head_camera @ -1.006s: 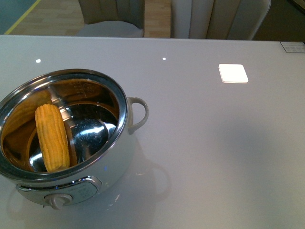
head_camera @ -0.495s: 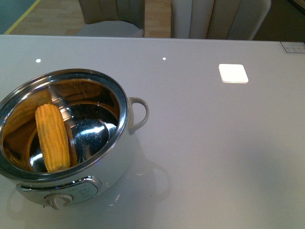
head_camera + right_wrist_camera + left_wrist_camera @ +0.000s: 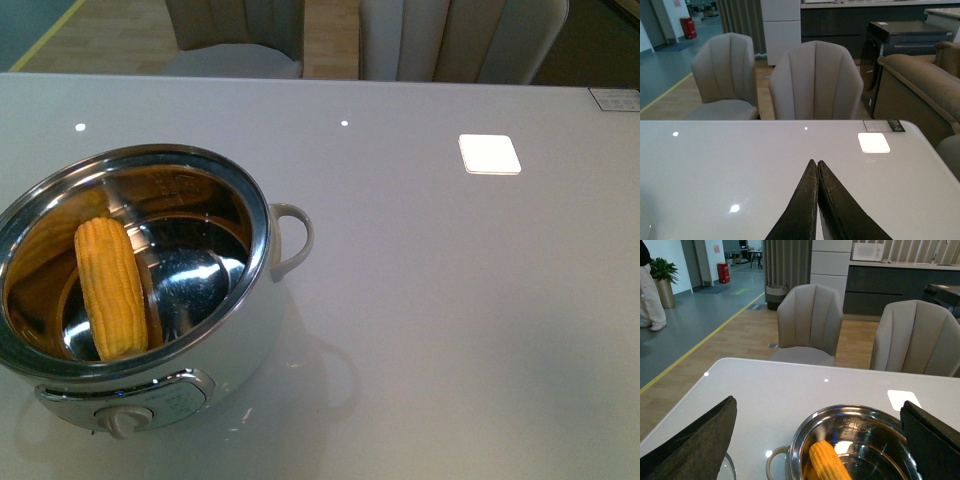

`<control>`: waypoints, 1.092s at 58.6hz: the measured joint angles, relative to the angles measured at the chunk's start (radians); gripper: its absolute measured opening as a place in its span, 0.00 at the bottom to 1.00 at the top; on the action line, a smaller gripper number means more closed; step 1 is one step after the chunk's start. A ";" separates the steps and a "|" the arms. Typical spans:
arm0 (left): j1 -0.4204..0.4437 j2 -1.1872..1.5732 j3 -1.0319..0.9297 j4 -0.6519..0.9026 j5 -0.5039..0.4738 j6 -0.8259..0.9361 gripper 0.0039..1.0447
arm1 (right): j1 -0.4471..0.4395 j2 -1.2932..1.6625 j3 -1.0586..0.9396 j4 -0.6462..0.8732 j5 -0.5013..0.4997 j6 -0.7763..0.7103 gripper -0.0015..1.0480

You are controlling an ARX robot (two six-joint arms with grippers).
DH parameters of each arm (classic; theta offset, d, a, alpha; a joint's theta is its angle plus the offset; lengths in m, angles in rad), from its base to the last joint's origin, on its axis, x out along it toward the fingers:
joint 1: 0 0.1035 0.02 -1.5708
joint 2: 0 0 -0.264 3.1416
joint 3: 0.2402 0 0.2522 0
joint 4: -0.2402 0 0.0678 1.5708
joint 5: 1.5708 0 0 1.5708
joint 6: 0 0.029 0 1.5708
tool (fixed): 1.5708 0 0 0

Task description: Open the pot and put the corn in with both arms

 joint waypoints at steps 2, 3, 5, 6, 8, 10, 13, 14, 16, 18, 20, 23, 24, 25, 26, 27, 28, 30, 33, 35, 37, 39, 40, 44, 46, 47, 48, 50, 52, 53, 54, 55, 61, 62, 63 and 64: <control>0.000 0.000 0.000 0.000 0.000 0.000 0.93 | 0.000 -0.016 0.000 -0.014 0.000 0.000 0.02; 0.000 0.000 0.000 0.000 0.000 0.000 0.93 | 0.000 -0.026 0.000 -0.025 0.000 0.000 0.02; 0.000 0.000 0.000 0.000 0.000 0.000 0.93 | 0.000 -0.045 0.000 -0.043 0.000 0.000 0.02; 0.000 0.000 0.000 0.000 0.000 0.000 0.93 | 0.000 -0.054 0.000 -0.053 0.000 0.000 0.02; 0.000 0.000 0.000 0.000 0.000 0.000 0.93 | 0.000 -0.082 0.000 -0.079 0.000 0.000 0.02; 0.000 0.000 0.000 0.000 0.000 0.000 0.93 | 0.000 -0.101 0.000 -0.098 0.000 0.000 0.02; 0.000 0.000 0.000 0.000 0.000 0.000 0.93 | 0.000 -0.131 0.000 -0.128 0.000 0.000 0.02; 0.000 0.000 0.000 0.000 0.000 0.000 0.93 | 0.000 -0.143 0.000 -0.139 0.000 0.000 0.02; 0.000 0.000 0.000 0.000 0.000 0.000 0.93 | 0.000 -0.161 0.000 -0.157 0.000 0.000 0.02; 0.000 0.000 0.000 0.000 0.000 0.000 0.93 | 0.000 -0.172 0.000 -0.167 0.000 0.000 0.02; 0.000 0.000 0.000 0.000 0.000 0.000 0.93 | 0.000 -0.185 0.000 -0.181 0.000 0.000 0.02; 0.000 0.000 0.000 0.000 0.000 0.000 0.93 | 0.000 -0.201 0.000 -0.197 0.000 0.000 0.02; 0.000 0.000 0.000 0.000 0.000 0.000 0.93 | 0.000 -0.204 0.000 -0.200 0.000 0.000 0.02; 0.000 0.000 0.000 0.000 0.000 0.000 0.93 | 0.000 -0.210 0.000 -0.206 0.000 0.000 0.02; 0.000 0.000 0.000 0.000 0.000 0.000 0.93 | 0.000 -0.216 0.000 -0.212 0.000 0.000 0.02; 0.000 0.000 0.000 0.000 0.000 0.000 0.93 | 0.000 -0.222 0.000 -0.217 0.000 0.000 0.02; 0.000 0.000 0.000 0.000 0.000 0.000 0.93 | 0.000 -0.227 0.000 -0.223 0.000 0.000 0.02; 0.000 0.000 0.000 0.000 0.000 0.000 0.93 | 0.000 -0.237 0.000 -0.233 0.000 0.000 0.02; 0.000 0.000 0.000 0.000 0.000 0.000 0.93 | 0.000 -0.250 0.000 -0.246 0.000 0.000 0.02; 0.000 0.000 0.000 0.000 0.000 0.000 0.93 | 0.000 -0.257 0.000 -0.254 0.000 0.000 0.02; 0.000 0.000 0.000 0.000 0.000 0.000 0.93 | 0.000 -0.264 0.000 -0.261 0.000 0.000 0.02; 0.000 0.000 0.000 0.000 0.000 0.000 0.93 | 0.000 -0.273 0.000 -0.270 0.000 0.000 0.02; 0.000 0.000 0.000 0.000 0.000 0.000 0.93 | 0.000 -0.278 0.000 -0.274 0.000 0.000 0.02; 0.000 0.000 0.000 0.000 0.000 0.000 0.93 | 0.000 -0.377 0.000 -0.407 -0.002 0.000 0.02; 0.000 0.000 0.000 0.000 0.000 0.000 0.93 | 0.000 -0.420 0.000 -0.438 -0.002 0.000 0.02; 0.000 0.000 0.000 0.000 0.000 0.000 0.93 | 0.000 -0.427 0.000 -0.440 -0.002 0.000 0.02; 0.000 0.000 0.000 0.000 0.000 0.000 0.93 | 0.000 -0.436 0.000 -0.443 -0.003 0.000 0.02; 0.000 0.000 0.000 0.000 0.000 0.000 0.93 | 0.000 -0.444 0.000 -0.446 -0.003 0.000 0.02; 0.000 0.000 0.000 0.000 0.000 0.000 0.93 | 0.000 -0.445 0.000 -0.447 -0.001 0.000 0.02; 0.000 0.000 0.000 0.000 0.000 0.000 0.93 | 0.000 -0.445 0.000 -0.447 -0.002 0.000 0.02; 0.000 0.000 0.000 0.000 0.000 0.000 0.93 | 0.000 -0.446 0.000 -0.447 -0.002 0.000 0.02; 0.000 0.000 0.000 0.000 0.000 0.000 0.93 | 0.000 -0.446 0.000 -0.447 -0.002 0.000 0.02; 0.000 0.000 0.000 0.000 0.000 0.000 0.93 | 0.000 -0.446 0.000 -0.449 -0.002 -0.002 0.03; 0.000 0.000 0.000 0.000 0.000 0.000 0.93 | 0.000 -0.447 0.000 -0.449 -0.002 -0.001 0.06; 0.000 0.000 0.000 0.000 0.000 0.000 0.93 | 0.000 -0.447 0.000 -0.449 -0.002 -0.002 0.08; 0.000 0.000 0.000 0.000 0.000 0.000 0.93 | 0.000 -0.447 0.000 -0.449 -0.002 -0.002 0.11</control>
